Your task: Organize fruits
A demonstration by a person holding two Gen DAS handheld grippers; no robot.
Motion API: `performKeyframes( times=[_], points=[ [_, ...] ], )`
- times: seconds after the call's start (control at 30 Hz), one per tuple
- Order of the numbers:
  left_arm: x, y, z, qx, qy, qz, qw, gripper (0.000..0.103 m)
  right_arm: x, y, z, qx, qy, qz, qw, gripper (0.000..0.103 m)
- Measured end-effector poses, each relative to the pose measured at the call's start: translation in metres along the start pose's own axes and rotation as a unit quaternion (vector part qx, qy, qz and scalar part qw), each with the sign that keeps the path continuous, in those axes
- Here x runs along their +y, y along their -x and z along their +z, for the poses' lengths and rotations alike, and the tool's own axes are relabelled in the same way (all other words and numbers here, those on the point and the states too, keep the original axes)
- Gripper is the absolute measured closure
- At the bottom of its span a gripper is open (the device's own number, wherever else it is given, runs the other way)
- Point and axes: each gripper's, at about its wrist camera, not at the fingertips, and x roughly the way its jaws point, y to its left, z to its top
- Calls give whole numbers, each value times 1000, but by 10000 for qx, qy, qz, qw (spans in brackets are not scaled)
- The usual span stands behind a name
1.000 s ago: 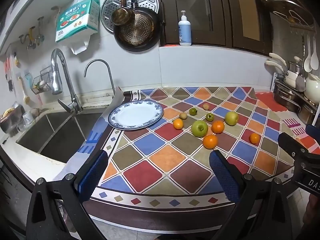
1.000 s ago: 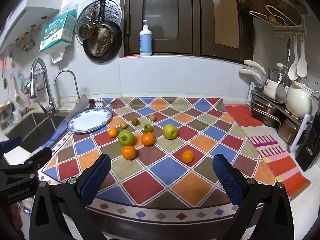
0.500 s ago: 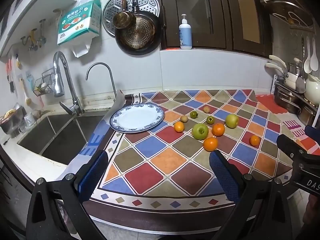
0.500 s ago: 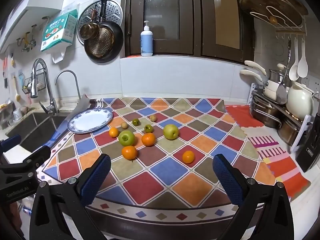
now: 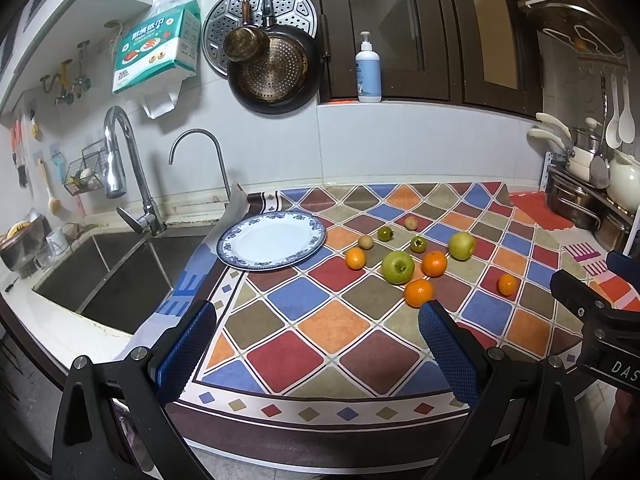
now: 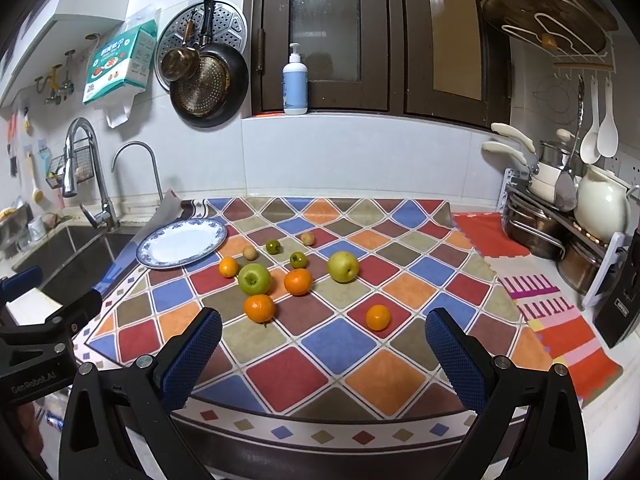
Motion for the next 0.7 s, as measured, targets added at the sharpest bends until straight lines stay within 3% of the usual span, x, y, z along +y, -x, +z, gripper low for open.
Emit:
performKeyframes(
  times=[0.7],
  points=[
    [-4, -4, 3, -20, -34, -29, 10000, 0, 1, -1, 1, -9, 7, -14, 10000, 1]
  ],
)
